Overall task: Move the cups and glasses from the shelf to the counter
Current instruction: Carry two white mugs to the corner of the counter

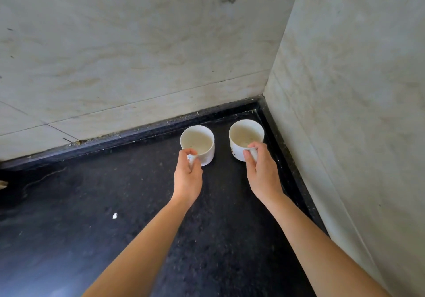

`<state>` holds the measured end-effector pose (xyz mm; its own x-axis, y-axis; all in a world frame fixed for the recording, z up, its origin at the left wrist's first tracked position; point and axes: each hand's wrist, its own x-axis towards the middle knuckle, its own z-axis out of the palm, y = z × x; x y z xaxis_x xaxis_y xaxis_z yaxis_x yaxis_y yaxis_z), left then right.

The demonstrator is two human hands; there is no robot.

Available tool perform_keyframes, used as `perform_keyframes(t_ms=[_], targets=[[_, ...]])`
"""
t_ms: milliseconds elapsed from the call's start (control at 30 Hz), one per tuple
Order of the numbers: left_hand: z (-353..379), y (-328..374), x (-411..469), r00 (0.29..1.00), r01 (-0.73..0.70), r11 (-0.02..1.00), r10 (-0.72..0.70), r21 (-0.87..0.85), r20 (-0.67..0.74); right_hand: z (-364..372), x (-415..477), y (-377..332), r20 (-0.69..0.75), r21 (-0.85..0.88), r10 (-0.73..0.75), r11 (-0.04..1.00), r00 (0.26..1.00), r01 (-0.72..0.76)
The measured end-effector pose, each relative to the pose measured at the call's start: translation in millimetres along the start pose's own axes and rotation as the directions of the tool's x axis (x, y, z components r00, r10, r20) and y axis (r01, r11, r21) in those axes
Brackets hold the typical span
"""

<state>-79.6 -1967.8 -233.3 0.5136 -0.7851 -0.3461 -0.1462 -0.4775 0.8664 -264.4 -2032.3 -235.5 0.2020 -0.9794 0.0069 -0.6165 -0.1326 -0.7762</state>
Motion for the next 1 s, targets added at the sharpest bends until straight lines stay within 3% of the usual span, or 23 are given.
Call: perform_keyframes(t_ms=[267,567,833,1000], targets=[[23,6,37,1.0,-0.014,0.999,0.013,-0.05,-0.02,10,36,15,-0.045,0.02,-0.025,0.999,0.999,0.026],[37,3,52,0.998,-0.055,0.998,0.054,-0.044,-0.013,22,62,30,-0.065,0.098,0.047,0.994,0.997,-0.041],[29,9,54,0.995,-0.06,0.997,0.057,0.039,0.079,16,61,28,-0.023,-0.02,0.041,0.999,0.999,-0.041],[-7,36,45,0.993,-0.065,0.97,0.04,0.235,0.112,-13,56,-5,0.025,-0.16,0.089,0.983,0.996,-0.084]])
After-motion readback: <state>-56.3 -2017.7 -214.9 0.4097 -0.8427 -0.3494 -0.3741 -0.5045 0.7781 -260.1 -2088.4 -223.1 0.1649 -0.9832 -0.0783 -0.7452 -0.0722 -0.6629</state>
